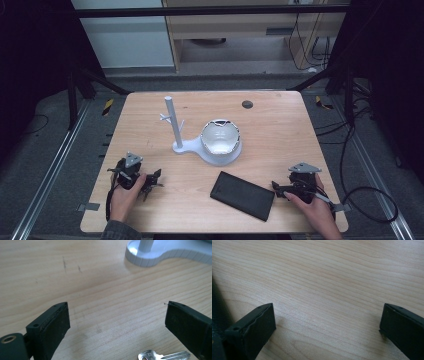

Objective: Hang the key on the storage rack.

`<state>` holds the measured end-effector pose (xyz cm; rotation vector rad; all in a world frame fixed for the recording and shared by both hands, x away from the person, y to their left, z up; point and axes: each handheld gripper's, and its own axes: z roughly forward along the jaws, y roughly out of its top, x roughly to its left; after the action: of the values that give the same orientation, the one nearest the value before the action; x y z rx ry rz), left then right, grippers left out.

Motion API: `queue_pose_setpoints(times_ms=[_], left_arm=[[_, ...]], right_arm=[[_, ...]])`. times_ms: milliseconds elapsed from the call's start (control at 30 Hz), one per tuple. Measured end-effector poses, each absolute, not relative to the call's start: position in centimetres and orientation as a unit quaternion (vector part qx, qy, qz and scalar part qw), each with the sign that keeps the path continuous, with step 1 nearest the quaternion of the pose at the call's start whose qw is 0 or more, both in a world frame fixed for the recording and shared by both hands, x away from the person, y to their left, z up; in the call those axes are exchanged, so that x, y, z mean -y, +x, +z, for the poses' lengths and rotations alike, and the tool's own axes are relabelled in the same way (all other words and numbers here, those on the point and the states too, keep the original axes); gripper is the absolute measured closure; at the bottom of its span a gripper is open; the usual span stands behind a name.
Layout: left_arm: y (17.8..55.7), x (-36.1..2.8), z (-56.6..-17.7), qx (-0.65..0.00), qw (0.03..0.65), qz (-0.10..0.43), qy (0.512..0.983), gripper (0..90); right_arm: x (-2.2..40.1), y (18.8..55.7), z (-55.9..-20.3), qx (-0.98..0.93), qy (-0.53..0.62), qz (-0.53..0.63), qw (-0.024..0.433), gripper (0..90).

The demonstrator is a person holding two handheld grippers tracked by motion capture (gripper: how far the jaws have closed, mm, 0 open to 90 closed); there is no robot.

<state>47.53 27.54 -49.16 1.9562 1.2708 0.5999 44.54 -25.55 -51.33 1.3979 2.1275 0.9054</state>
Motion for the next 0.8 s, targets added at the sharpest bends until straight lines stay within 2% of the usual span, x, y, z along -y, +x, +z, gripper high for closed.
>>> queue_pose_setpoints(times_ms=[333, 433, 600, 800], left_arm=[[45.5, -29.0, -47.8, -0.486, 0.367, 0.234, 0.758, 5.7], [44.8, -29.1, -47.5, -0.469, 0.345, 0.235, 0.778, 5.8], [44.1, -29.1, -47.1, -0.450, 0.344, 0.223, 0.793, 5.2], [43.8, -29.5, -47.1, -0.450, 0.327, 0.202, 0.806, 5.5]], right_arm=[[25.6, 44.5, -51.3, -0.769, 0.504, 0.327, 0.218, 0.5], [25.6, 44.5, -51.3, -0.769, 0.504, 0.326, 0.218, 0.5], [25.5, 44.5, -51.3, -0.770, 0.503, 0.327, 0.218, 0.5], [25.5, 44.5, -51.3, -0.771, 0.502, 0.327, 0.218, 0.5]])
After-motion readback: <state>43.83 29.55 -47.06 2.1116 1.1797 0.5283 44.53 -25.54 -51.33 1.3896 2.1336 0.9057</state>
